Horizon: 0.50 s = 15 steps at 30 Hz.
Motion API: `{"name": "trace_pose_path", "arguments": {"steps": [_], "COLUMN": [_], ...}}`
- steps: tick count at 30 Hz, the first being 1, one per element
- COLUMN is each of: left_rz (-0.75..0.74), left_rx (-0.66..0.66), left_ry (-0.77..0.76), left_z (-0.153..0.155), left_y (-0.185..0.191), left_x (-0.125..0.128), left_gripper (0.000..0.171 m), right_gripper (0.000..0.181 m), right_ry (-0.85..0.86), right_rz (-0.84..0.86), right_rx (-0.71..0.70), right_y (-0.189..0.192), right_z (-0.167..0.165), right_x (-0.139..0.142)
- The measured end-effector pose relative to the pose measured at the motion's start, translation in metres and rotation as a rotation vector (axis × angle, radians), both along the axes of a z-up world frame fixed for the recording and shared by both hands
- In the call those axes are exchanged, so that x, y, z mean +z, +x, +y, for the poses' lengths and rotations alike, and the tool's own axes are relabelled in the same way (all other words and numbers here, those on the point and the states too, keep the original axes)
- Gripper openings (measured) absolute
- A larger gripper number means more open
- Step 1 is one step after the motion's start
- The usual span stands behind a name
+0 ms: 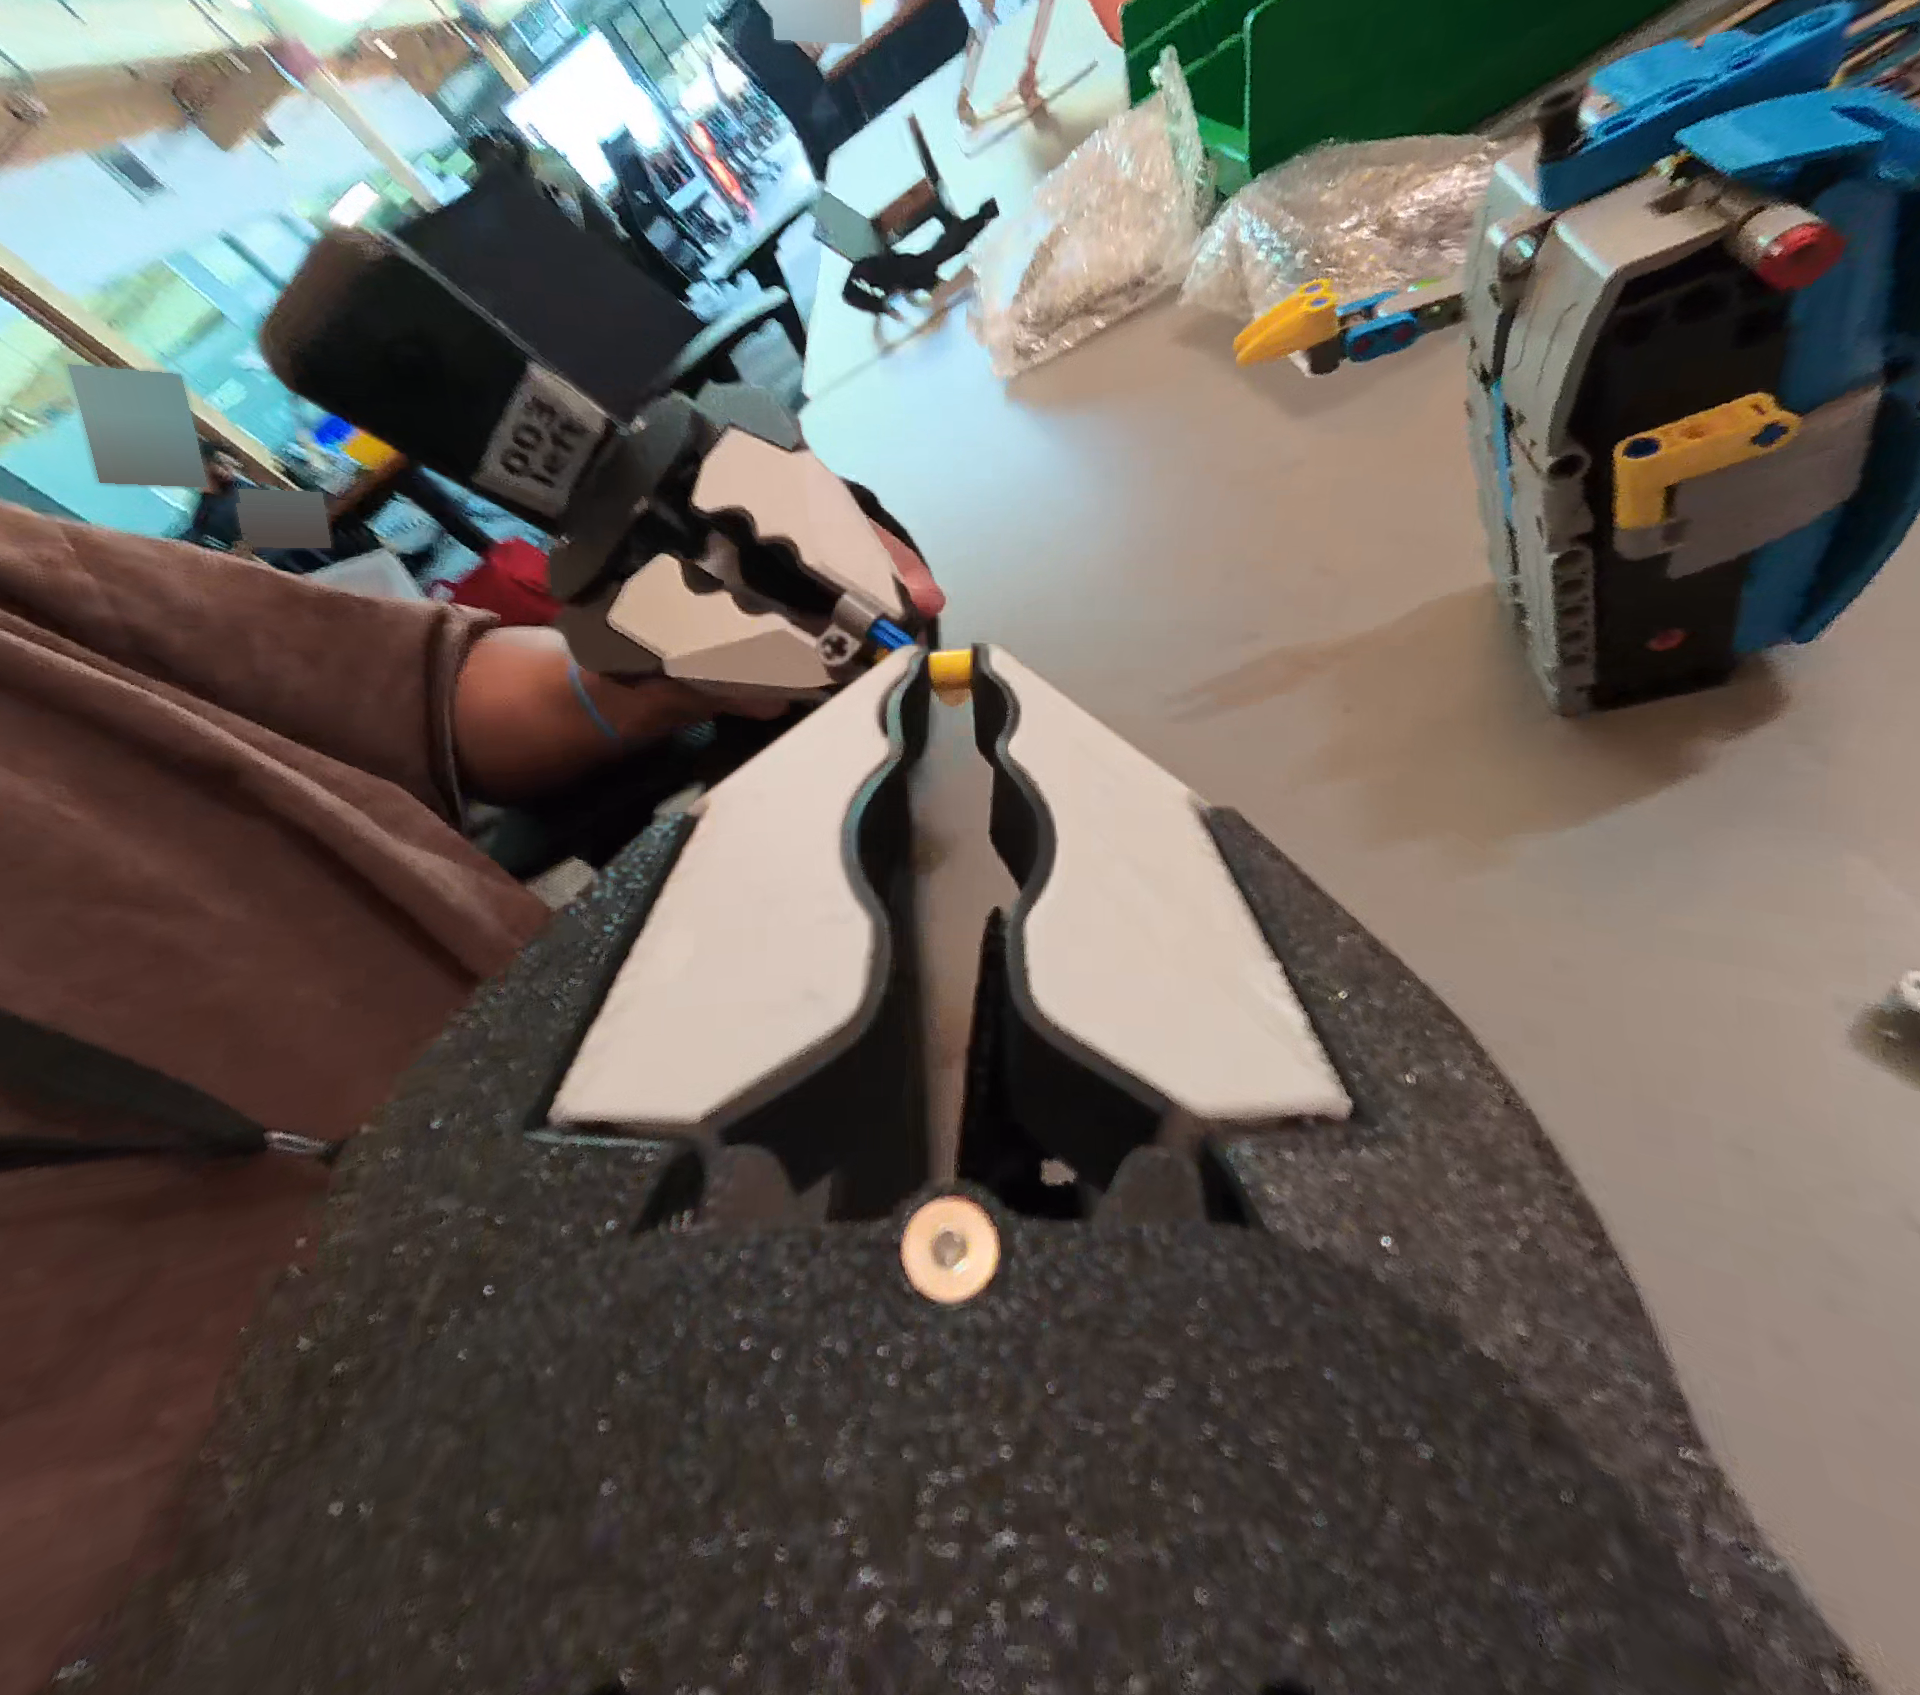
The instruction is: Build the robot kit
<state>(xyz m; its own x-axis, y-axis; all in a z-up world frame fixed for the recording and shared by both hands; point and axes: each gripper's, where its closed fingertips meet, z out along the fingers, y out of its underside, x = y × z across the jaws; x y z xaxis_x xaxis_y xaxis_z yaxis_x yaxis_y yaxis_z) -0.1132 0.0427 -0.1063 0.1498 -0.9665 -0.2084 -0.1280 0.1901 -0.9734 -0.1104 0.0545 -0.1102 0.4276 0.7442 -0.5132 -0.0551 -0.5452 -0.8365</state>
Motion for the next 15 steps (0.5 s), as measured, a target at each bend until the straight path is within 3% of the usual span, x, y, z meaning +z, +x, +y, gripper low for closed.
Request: {"name": "trace_pose_path", "arguments": {"steps": [5,15], "left_rz": [-0.011,-0.013], "left_rx": [0.02,0.084], "left_ry": [-0.01,0.001], "left_z": [0.0013,0.0077], "left_y": [-0.0017,-0.0033], "left_x": [0.0007,0.002], "left_gripper": [0.007,0.007], "right_gripper": [0.007,0.007], "right_ry": [-0.077,-0.143], "right_rz": [0.151,0.252], "right_rx": [0.006,0.008], "right_y": [-0.0021,-0.004], "right_z": [0.0029,0.0059], "right_x": [0.0051,0.0048]}}
